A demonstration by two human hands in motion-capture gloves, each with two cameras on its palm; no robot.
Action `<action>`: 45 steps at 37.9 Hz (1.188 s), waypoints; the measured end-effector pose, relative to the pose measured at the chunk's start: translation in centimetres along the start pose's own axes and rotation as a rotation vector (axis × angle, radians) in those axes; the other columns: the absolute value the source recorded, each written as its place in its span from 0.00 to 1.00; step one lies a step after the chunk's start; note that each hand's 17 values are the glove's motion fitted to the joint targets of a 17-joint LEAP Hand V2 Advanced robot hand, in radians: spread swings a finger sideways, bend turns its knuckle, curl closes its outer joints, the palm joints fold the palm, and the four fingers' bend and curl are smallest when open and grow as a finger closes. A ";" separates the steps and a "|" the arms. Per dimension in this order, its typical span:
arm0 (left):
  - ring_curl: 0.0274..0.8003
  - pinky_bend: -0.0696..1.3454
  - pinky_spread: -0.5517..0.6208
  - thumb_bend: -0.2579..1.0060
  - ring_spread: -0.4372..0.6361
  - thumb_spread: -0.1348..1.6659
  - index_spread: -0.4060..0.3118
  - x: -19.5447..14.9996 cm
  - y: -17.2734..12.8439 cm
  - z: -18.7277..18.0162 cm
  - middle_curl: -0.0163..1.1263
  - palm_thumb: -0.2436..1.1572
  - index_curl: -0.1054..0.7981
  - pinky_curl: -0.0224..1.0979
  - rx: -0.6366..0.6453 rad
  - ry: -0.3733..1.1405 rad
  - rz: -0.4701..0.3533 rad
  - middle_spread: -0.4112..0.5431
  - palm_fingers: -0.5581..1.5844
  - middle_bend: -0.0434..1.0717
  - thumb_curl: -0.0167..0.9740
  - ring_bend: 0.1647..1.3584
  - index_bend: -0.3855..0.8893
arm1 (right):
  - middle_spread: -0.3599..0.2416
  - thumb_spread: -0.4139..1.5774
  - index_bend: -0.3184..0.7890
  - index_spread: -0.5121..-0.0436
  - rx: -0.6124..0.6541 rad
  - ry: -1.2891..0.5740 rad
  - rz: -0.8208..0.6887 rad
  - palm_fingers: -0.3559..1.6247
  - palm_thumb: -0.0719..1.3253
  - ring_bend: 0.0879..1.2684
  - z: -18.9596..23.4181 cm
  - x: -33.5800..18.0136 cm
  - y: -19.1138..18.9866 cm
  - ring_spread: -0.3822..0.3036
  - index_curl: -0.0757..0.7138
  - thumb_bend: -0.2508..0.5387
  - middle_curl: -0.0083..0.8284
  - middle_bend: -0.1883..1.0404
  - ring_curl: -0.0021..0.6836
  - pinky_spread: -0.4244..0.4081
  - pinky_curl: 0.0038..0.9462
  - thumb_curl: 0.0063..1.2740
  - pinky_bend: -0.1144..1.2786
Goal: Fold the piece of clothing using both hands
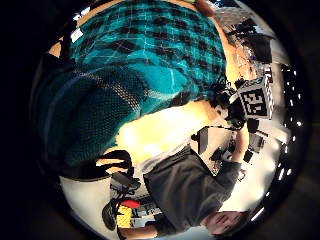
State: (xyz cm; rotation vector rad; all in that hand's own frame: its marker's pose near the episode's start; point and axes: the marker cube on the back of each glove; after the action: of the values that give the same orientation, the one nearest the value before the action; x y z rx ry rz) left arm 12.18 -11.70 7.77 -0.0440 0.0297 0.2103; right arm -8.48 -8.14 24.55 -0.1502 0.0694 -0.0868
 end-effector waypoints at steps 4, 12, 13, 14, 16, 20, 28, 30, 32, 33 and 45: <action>0.53 0.47 0.14 0.19 0.08 0.56 0.16 0.1 0.5 1.0 0.47 0.77 0.62 0.42 -0.019 0.006 0.017 0.10 0.83 0.38 0.65 0.34 0.44 | 0.41 0.68 0.42 0.60 0.015 0.004 -0.004 0.75 0.72 0.43 0.0 1.1 -0.1 0.32 0.40 0.47 0.54 0.41 0.57 0.29 0.38 0.35 0.50; 0.54 0.44 0.14 0.19 0.08 0.52 0.16 1.3 4.0 3.7 0.48 0.79 0.64 0.42 -0.092 -0.011 0.092 0.11 0.83 0.39 0.70 0.33 0.45 | 0.36 0.60 0.42 0.58 -0.034 0.001 -0.077 0.79 0.78 0.46 -1.1 2.2 3.1 0.27 0.47 0.43 0.58 0.43 0.64 0.21 0.42 0.42 0.49; 0.54 0.44 0.14 0.19 0.08 0.51 0.16 1.3 4.7 3.9 0.49 0.79 0.64 0.42 -0.098 -0.009 0.105 0.10 0.83 0.39 0.70 0.33 0.45 | 0.36 0.59 0.42 0.58 -0.032 -0.012 -0.085 0.79 0.78 0.46 -1.5 2.5 3.8 0.27 0.47 0.43 0.58 0.44 0.64 0.20 0.42 0.42 0.49; 0.54 0.43 0.14 0.19 0.08 0.50 0.16 1.4 5.4 4.0 0.49 0.79 0.65 0.42 -0.106 -0.002 0.118 0.10 0.83 0.39 0.71 0.33 0.45 | 0.36 0.58 0.42 0.58 -0.028 -0.031 -0.094 0.79 0.79 0.46 -2.0 2.7 4.5 0.27 0.48 0.42 0.59 0.44 0.65 0.19 0.42 0.43 0.49; 0.55 0.43 0.14 0.19 0.08 0.49 0.16 1.3 6.8 4.2 0.49 0.79 0.65 0.42 -0.128 0.020 0.143 0.10 0.83 0.39 0.72 0.33 0.45 | 0.34 0.57 0.41 0.58 -0.017 -0.079 -0.116 0.80 0.79 0.47 -3.3 2.9 6.1 0.26 0.48 0.41 0.59 0.44 0.65 0.18 0.42 0.44 0.49; 0.55 0.42 0.14 0.19 0.08 0.47 0.15 1.3 9.3 3.8 0.50 0.79 0.66 0.42 -0.167 0.052 0.184 0.11 0.83 0.39 0.74 0.33 0.45 | 0.33 0.55 0.42 0.58 0.018 -0.129 -0.147 0.80 0.79 0.47 -6.1 2.8 9.0 0.24 0.49 0.37 0.60 0.44 0.66 0.15 0.42 0.46 0.49; 0.56 0.42 0.14 0.19 0.08 0.45 0.15 1.8 13.0 1.1 0.51 0.79 0.67 0.42 -0.188 0.052 0.228 0.11 0.83 0.39 0.78 0.33 0.44 | 0.31 0.50 0.42 0.55 0.077 -0.055 -0.147 0.80 0.80 0.46 -10.7 2.9 11.9 0.23 0.52 0.31 0.60 0.44 0.66 0.13 0.41 0.50 0.48; 0.56 0.42 0.14 0.19 0.08 0.44 0.15 1.7 13.2 -0.2 0.51 0.79 0.67 0.43 -0.170 0.030 0.225 0.10 0.83 0.39 0.79 0.32 0.44 | 0.31 0.49 0.42 0.55 0.095 -0.046 -0.125 0.81 0.80 0.45 -12.2 3.4 11.9 0.23 0.52 0.30 0.60 0.43 0.65 0.13 0.41 0.50 0.48; 0.57 0.41 0.14 0.19 0.08 0.44 0.14 1.3 12.6 -1.7 0.51 0.79 0.68 0.43 -0.139 -0.003 0.202 0.10 0.83 0.39 0.79 0.32 0.44 | 0.30 0.48 0.41 0.55 0.113 -0.043 -0.093 0.81 0.80 0.45 -13.9 4.1 11.3 0.23 0.53 0.29 0.60 0.44 0.65 0.13 0.41 0.51 0.48; 0.57 0.41 0.14 0.19 0.08 0.43 0.14 1.1 11.9 -2.5 0.51 0.79 0.68 0.43 -0.123 -0.021 0.184 0.10 0.84 0.39 0.80 0.33 0.44 | 0.30 0.48 0.41 0.55 0.120 -0.039 -0.075 0.81 0.80 0.45 -14.7 4.5 10.7 0.23 0.53 0.29 0.60 0.44 0.65 0.13 0.41 0.52 0.48; 0.58 0.37 0.15 0.19 0.07 0.42 0.14 -1.6 0.6 -5.0 0.53 0.78 0.70 0.42 -0.039 -0.208 -0.058 0.10 0.83 0.40 0.83 0.34 0.45 | 0.30 0.44 0.41 0.55 0.035 0.111 0.073 0.81 0.80 0.45 -16.7 5.6 0.3 0.24 0.55 0.28 0.60 0.44 0.65 0.13 0.40 0.55 0.47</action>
State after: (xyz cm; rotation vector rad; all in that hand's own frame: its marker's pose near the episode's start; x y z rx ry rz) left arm 10.42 -11.70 2.84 -0.0620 -0.1829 0.1564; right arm -4.15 -10.78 7.64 -0.1082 0.1835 -0.0236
